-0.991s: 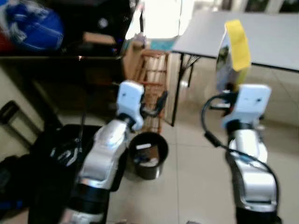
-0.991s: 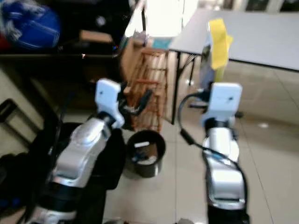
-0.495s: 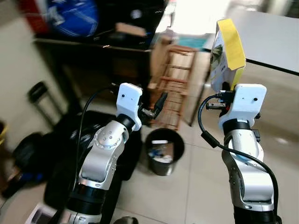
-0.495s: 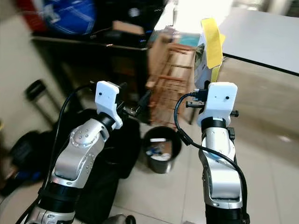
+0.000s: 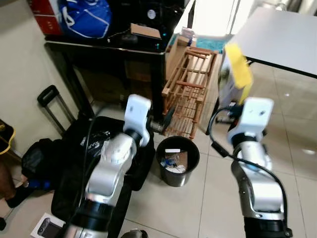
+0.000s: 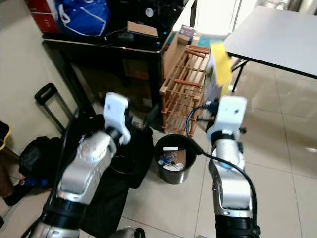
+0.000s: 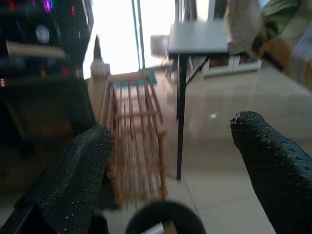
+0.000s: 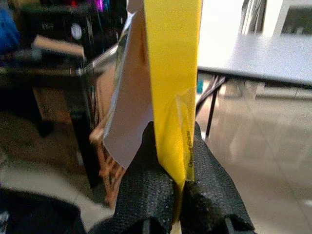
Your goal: Picking trash to rubbish bin
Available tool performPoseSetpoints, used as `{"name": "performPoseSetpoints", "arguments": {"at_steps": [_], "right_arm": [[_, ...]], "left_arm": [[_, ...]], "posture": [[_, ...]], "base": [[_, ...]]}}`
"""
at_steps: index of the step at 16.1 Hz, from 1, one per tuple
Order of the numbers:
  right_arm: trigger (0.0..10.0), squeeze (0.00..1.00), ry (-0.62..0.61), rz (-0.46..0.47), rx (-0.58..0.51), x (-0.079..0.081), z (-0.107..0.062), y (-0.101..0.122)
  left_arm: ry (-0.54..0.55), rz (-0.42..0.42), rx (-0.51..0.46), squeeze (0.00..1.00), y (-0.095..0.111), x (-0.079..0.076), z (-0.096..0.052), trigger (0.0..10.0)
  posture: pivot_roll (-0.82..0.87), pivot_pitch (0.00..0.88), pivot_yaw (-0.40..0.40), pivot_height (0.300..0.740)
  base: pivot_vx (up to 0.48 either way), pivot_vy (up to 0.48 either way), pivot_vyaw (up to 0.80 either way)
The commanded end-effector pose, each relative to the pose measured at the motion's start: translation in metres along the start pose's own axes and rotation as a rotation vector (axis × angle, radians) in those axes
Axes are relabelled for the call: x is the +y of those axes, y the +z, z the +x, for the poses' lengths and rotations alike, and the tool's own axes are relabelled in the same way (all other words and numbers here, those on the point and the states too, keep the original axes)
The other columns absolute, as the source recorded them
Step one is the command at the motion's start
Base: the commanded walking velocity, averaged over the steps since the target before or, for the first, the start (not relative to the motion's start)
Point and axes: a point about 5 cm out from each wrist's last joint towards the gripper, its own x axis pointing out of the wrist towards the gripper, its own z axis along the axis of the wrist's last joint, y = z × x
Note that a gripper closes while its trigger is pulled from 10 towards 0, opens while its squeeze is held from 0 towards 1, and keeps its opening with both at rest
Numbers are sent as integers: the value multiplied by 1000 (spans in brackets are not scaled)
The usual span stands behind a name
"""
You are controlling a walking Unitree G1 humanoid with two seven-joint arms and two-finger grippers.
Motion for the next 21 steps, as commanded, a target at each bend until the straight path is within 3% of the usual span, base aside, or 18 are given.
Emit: {"name": "performPoseSetpoints", "arguments": {"at_steps": [1, 4, 8, 11, 15, 19, 21], "right_arm": [[10000, 0, 19, 7, 15, 3, -1, -7], [10000, 0, 51, 13, 105, 8, -5, -32], [10000, 0, 70, 28, 215, 9, -11, -60], [10000, 0, 73, 49, 356, 7, -22, -88], [10000, 0, 81, 47, 414, 7, -34, -101], [10000, 0, 81, 47, 414, 7, -34, -101], [10000, 0, 83, 39, 397, 8, -35, -99]], "left_arm": [[43, 21, 31, 0, -12, 10, -5, 10000], [173, -4, 122, 0, -41, 34, -15, 10000], [192, 14, 219, 0, -74, 34, -34, 10000], [188, -19, 308, 0, -101, 36, -54, 10000], [177, -34, 324, 0, -109, 31, -66, 10000], [177, -34, 324, 0, -109, 31, -66, 10000], [138, -32, 292, 0, -104, 28, -61, 10000]], "posture": [[-48, 90, 62, 740], [-41, 117, 49, 740], [-42, 133, 40, 740], [-40, 148, 35, 740], [-33, 187, 33, 740], [-33, 187, 33, 740], [-38, 198, 46, 740]], "base": [[0, 0, 0], [0, 0, 0], [0, 0, 0], [0, 0, 0], [0, 0, 0], [0, 0, 0], [459, 0, 0]]}}
